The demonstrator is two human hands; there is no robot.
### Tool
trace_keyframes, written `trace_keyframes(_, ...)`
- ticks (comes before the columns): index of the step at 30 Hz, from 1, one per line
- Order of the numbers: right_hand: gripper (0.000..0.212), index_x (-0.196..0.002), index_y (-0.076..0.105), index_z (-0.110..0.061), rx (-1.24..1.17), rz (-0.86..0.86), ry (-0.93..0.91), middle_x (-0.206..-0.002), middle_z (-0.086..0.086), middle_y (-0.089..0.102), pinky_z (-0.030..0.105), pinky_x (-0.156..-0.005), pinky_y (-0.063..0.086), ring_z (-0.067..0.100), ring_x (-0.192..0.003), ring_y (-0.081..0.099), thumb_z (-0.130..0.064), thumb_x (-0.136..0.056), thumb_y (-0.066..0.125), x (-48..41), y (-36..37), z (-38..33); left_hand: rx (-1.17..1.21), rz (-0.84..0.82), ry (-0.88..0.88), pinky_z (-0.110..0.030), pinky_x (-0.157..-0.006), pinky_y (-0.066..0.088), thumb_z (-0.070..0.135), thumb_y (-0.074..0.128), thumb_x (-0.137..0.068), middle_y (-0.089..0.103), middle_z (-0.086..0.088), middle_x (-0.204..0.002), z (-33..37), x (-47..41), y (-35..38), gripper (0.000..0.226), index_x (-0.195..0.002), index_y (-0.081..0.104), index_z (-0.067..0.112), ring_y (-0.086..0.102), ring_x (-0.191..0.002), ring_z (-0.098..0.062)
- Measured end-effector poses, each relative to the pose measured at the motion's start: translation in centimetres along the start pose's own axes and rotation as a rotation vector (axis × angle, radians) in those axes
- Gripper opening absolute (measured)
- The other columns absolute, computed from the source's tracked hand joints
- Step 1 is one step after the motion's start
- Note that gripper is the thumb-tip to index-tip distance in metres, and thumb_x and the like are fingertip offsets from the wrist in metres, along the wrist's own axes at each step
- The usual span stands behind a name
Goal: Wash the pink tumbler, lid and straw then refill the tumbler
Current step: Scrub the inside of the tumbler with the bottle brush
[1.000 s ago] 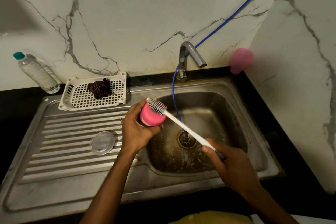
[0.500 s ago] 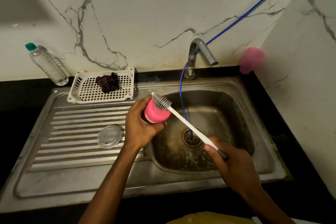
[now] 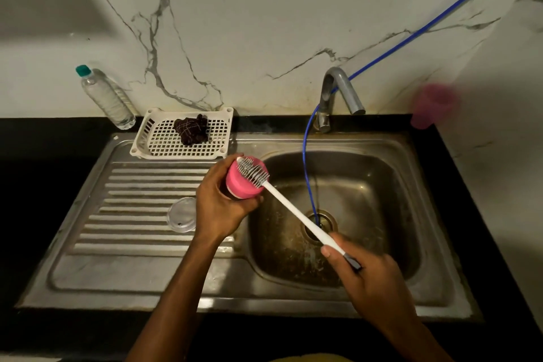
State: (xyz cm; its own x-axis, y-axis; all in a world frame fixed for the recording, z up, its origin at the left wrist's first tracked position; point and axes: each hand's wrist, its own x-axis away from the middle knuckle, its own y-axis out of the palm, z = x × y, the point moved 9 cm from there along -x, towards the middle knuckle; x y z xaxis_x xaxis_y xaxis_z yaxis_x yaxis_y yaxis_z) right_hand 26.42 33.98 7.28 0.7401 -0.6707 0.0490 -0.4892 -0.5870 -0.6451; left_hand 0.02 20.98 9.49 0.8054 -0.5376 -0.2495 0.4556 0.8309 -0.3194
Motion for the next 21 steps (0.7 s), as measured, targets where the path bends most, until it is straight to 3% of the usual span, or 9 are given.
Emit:
trace_keyframes(5, 0.046, -0.127, 0.061, -0.051, -0.004, 0.021, 0.013, -0.065, -0.018, 0.066, 0.033, -0.062, 0.056, 0.003, -0.062, 0.066, -0.073, -0.090, 0.044, -1.5, -0.7, -0.2, -0.025, 0.006, -0.014, -0.014, -0.094, 0.049, 0.018, 0.096, -0.049, 0.063, 0.005, -0.126, 0.3, 0.3, 0.5, 0.092, -0.132, 0.057, 0.023, 0.060, -0.117, -0.003)
trace_keyframes(9, 0.045, -0.126, 0.062, -0.050, 0.009, 0.049, 0.000, -0.057, -0.021, 0.059, 0.027, -0.059, 0.052, 0.005, -0.057, 0.062, -0.068, -0.088, 0.046, -2.2, -0.5, -2.0, -0.027, 0.060, 0.005, -0.031, -0.097, 0.054, 0.020, 0.095, -0.050, 0.065, 0.003, -0.124, 0.2, -0.9, -0.2, 0.087, -0.129, 0.060, 0.023, 0.063, -0.114, -0.011)
trace_keyframes(12, 0.044, -0.124, 0.064, -0.049, 0.012, 0.025, -0.016, -0.061, -0.017, 0.063, 0.014, -0.058, 0.046, 0.004, -0.060, 0.063, -0.068, -0.088, 0.046, -1.8, 0.3, -2.5, -0.019, 0.064, 0.014, -0.022, -0.096, 0.053, 0.017, 0.094, -0.051, 0.064, 0.008, -0.123, 0.2, -2.0, -1.0, 0.085, -0.128, 0.060, 0.026, 0.062, -0.114, -0.003)
trace_keyframes(15, 0.047, -0.121, 0.063, -0.055, 0.023, 0.008, 0.018, -0.075, -0.017, 0.070, 0.008, -0.067, 0.045, -0.005, -0.073, 0.064, -0.072, -0.083, 0.042, -1.4, 1.4, -2.7, -0.044, 0.008, 0.045, -0.016, -0.094, 0.050, 0.009, 0.097, -0.052, 0.065, 0.005, -0.122, -0.2, -3.1, -1.6, 0.083, -0.127, 0.062, 0.019, 0.061, -0.114, -0.004)
trace_keyframes(18, 0.042, -0.119, 0.061, -0.056, 0.046, 0.037, 0.016, -0.077, -0.025, 0.067, 0.007, -0.067, 0.043, -0.009, -0.073, 0.062, -0.071, -0.085, 0.042, -1.6, 2.5, -3.8, -0.042, -0.018, 0.047, -0.013, -0.092, 0.049, 0.003, 0.097, -0.051, 0.065, 0.000, -0.122, -0.9, -3.9, -2.2, 0.083, -0.126, 0.063, 0.011, 0.061, -0.112, -0.001)
trace_keyframes(21, 0.034, -0.120, 0.047, -0.061, 0.096, 0.061, 0.022, -0.074, -0.016, 0.066, 0.016, -0.062, 0.047, 0.002, -0.068, 0.063, -0.068, -0.088, 0.041, -2.1, 3.8, -5.5, 0.005, -0.031, 0.009, -0.010, -0.088, 0.049, 0.003, 0.097, -0.049, 0.064, 0.000, -0.122, -2.0, -4.3, -3.2, 0.085, -0.125, 0.062, 0.011, 0.061, -0.108, -0.002)
